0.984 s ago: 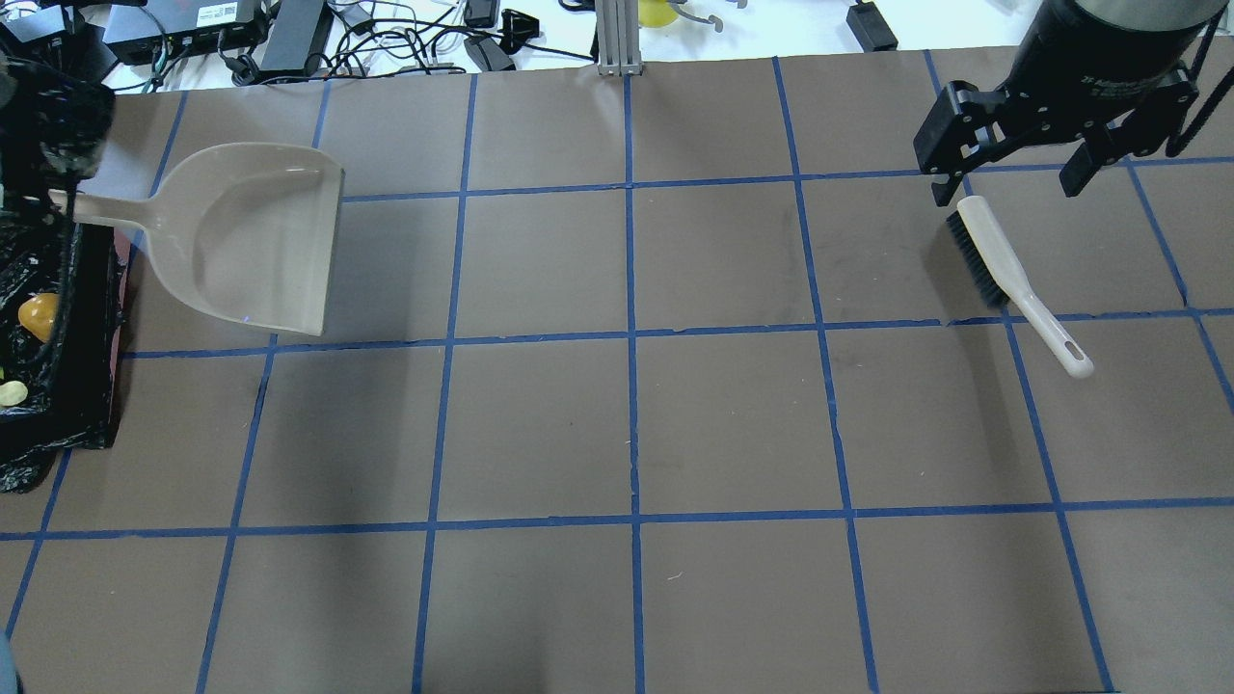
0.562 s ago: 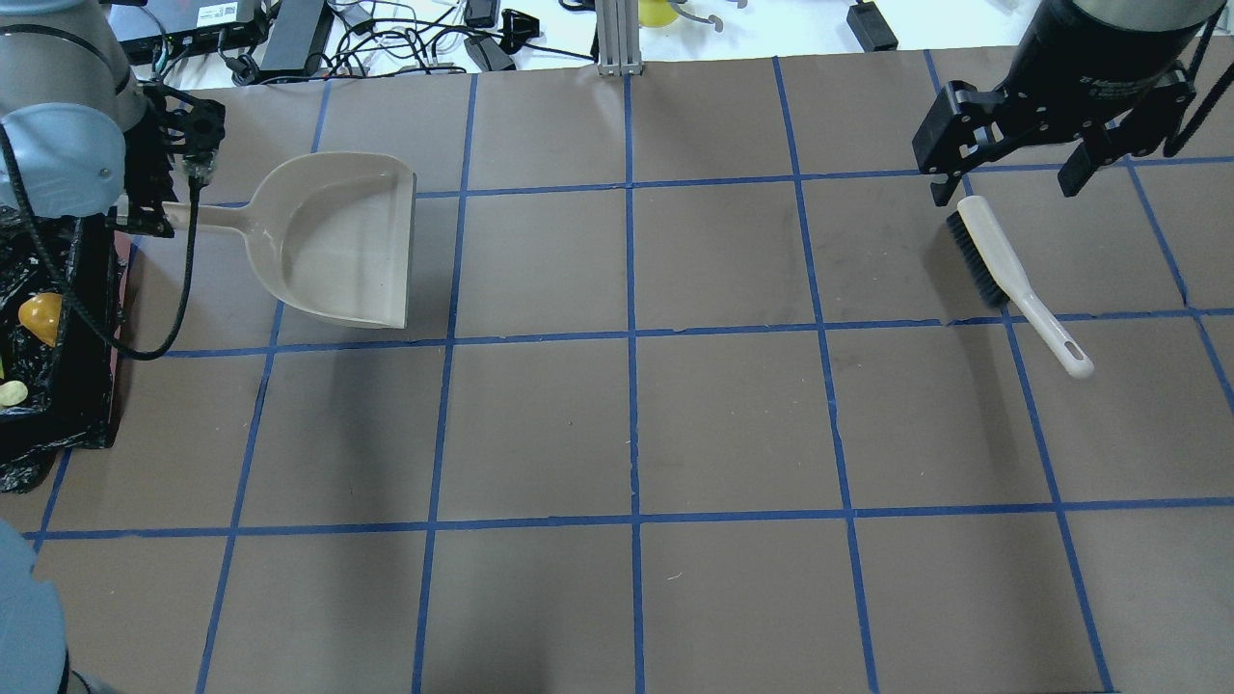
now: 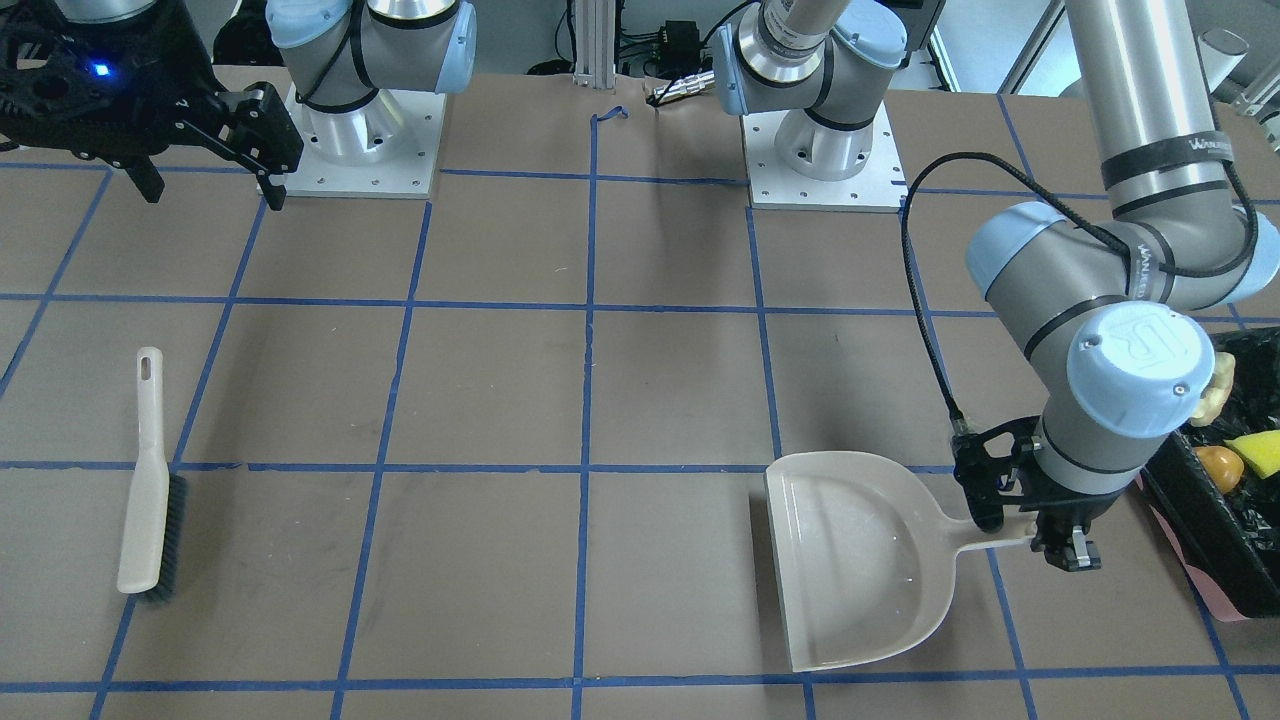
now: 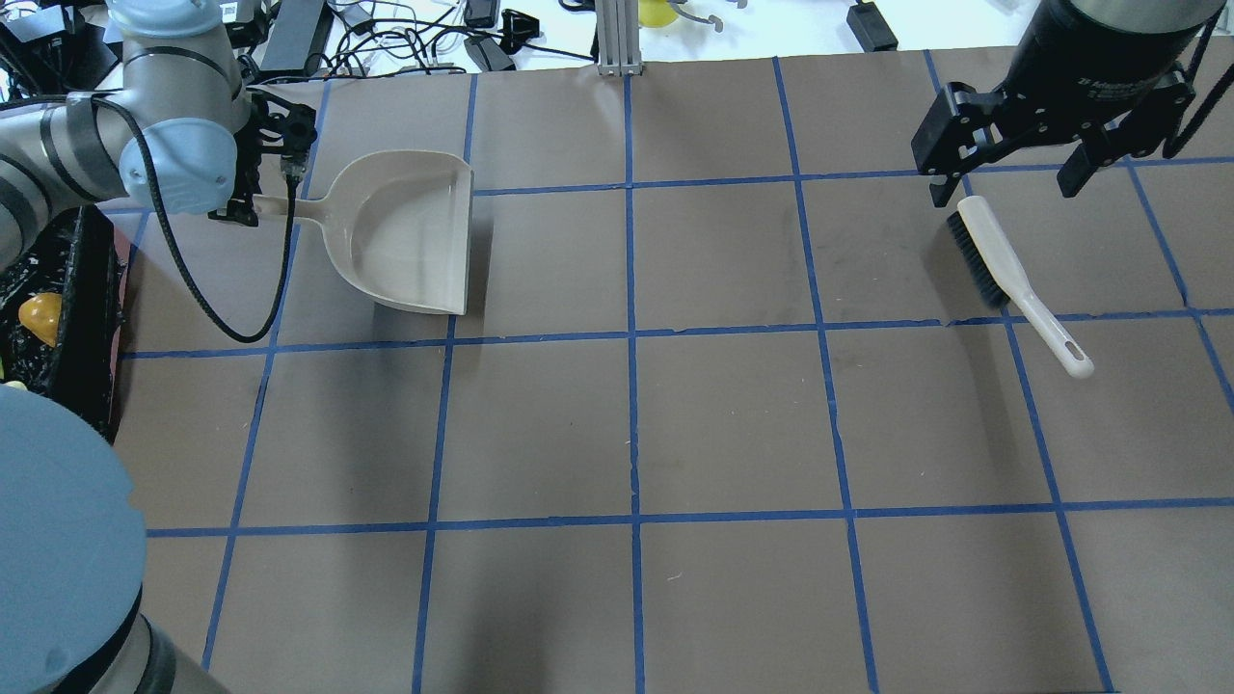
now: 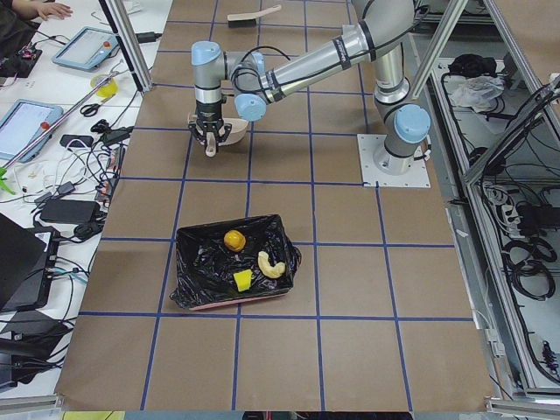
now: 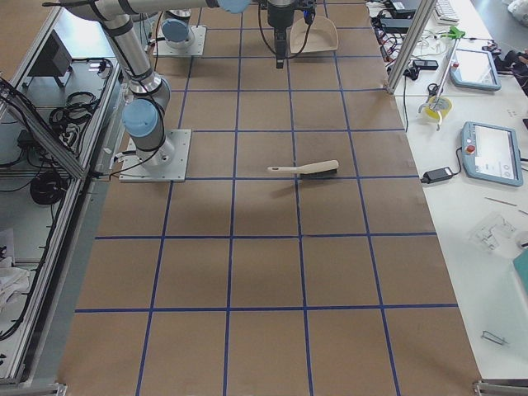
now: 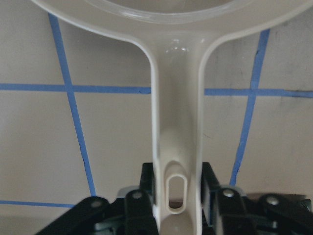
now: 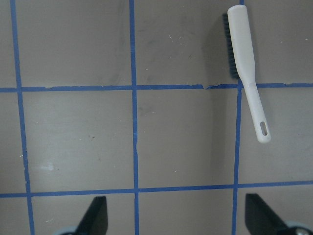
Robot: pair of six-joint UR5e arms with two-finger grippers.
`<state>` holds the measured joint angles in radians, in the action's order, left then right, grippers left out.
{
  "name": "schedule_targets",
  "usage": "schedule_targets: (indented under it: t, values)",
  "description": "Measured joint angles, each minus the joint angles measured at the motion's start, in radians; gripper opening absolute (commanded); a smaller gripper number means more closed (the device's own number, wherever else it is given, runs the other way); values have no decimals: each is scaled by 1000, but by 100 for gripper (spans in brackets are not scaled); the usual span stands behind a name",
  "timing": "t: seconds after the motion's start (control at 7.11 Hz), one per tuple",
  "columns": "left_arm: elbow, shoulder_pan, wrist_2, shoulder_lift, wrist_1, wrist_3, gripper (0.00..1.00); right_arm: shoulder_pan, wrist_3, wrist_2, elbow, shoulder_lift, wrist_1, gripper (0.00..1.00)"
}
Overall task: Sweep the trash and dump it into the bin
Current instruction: 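Bring the empty dustpan back and lower it onto the table with the left gripper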
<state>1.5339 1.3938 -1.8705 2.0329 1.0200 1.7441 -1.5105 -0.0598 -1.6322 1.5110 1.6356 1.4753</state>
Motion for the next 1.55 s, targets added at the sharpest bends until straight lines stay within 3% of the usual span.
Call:
schedule_targets:
  t: [0.56,0.7,0.84,0.98,1.27,1.55]
  values:
    - [-18,37,-7,52,-3,-18,4,0,-13,0,0,2,-2,100]
    - [-19,37,-9,56,-3,-16,63,0,-14,0,0,3,-1,100]
    - [-19,37,-9,60,-3,-17,60,0,-14,0,0,3,-1,100]
    - [-18,37,-7,63,-6,-18,66,0,-13,0,0,3,-1,100]
    - [-18,42,-7,65,-12,-24,99,1,-13,0,-1,3,0,100]
    - [-21,41,-16,50,-15,-31,100,1,-14,0,-1,3,1,100]
